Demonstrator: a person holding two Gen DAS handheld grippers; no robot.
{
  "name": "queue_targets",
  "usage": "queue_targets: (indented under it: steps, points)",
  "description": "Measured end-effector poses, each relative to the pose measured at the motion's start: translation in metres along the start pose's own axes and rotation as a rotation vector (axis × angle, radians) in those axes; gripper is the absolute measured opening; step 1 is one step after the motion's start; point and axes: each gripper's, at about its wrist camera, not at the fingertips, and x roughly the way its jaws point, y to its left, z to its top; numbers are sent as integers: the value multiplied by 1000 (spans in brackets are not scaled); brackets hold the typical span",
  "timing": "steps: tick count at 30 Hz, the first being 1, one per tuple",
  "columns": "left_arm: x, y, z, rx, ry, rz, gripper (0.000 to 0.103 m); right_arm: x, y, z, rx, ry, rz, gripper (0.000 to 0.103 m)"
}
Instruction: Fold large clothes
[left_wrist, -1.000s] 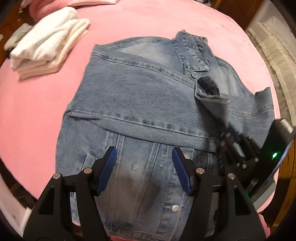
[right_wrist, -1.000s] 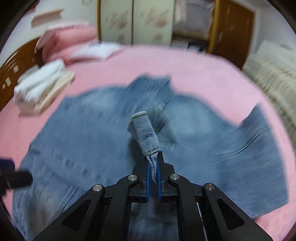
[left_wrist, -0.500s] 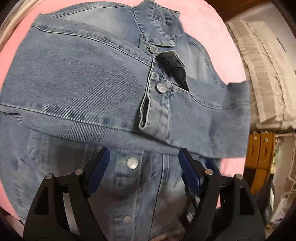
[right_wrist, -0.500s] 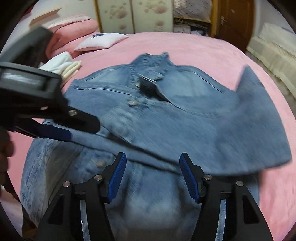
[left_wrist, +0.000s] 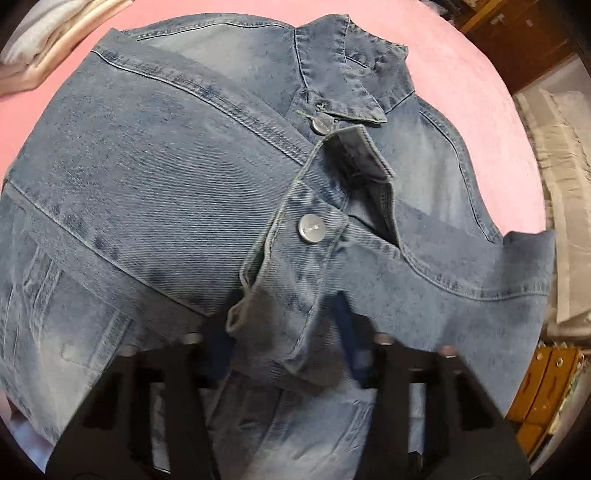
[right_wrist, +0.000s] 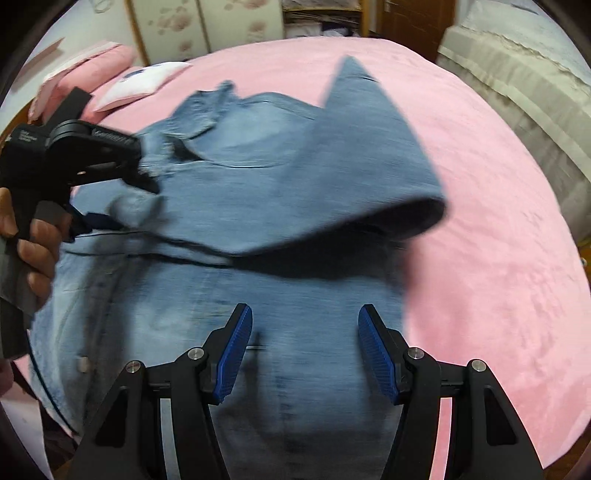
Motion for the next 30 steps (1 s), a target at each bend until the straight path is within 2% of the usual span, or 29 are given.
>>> queue_targets:
  steps: [3,4,9,12,16,18,20,23,27,30]
  points:
    - [-9,-11,2,-18,-51,16,15,6,-28,1,27,18,-13,61]
    - [-15,-14,3,-24,-79,10,13,9,-38,2,39,25,-10,61]
    - [-64,-31,17,-75,-233,-107,10,20,-79,13,68,49,19,61]
    - [-112,-46,33,-48,-397,-175,10,25,-92,21,44,38,24,61]
    - [-164,-52,53,-4,-583,-166,9,26,-101,32,-3,-1,31,61]
    - [-180,-44,61,4,-651,-125,9,28,-106,36,-29,-13,42,61]
    - [-185,-29,66,2,-665,-71,9,30,-105,40,-58,-26,44,61]
    - [-167,-2,72,-24,-648,22,8,31,-108,40,-110,-47,30,61]
    - [-114,32,70,-23,-548,199,8,35,-112,37,-124,-45,33,61]
    - [-72,60,51,-31,-447,312,8,35,-117,30,-126,-30,40,61]
